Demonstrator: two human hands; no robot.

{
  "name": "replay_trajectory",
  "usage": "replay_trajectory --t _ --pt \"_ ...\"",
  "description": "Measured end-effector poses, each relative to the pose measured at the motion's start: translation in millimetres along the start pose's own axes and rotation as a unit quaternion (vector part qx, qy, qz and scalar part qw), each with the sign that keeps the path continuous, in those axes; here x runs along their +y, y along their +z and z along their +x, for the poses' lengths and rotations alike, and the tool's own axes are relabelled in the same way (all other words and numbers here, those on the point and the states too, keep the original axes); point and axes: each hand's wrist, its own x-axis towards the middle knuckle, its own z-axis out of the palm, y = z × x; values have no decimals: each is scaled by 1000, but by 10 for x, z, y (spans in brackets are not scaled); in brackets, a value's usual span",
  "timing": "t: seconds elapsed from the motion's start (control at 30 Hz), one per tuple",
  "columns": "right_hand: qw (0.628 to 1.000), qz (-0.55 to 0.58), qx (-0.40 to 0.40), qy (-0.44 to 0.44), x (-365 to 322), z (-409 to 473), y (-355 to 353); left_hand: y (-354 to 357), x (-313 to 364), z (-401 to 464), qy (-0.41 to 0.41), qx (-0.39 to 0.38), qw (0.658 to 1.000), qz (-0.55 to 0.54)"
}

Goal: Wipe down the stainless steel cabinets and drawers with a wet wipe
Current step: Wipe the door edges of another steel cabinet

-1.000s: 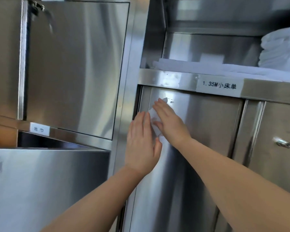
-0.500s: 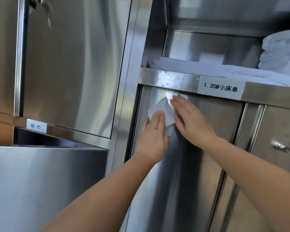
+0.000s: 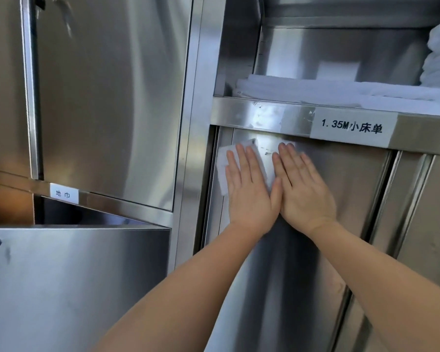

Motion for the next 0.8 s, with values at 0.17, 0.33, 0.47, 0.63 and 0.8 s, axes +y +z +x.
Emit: replay_trajectory --t 0.17,0.33,0.47,0.63,0.8 --pt "999 -31 38 -13 15 -12 41 10 -235 225 14 28 999 -26" --pt "998 -43 37 -16 17 -9 27 136 -420 -46 56 50 996 -54" --pt "998 -49 45 -18 17 -15 33 74 -400 126 61 73 993 -66" --pt "998 -39 53 -15 14 -17 37 110 -331 39 30 119 992 -9" --pt "998 -31 62 -13 9 -5 24 125 -290 138 45 92 995 -12"
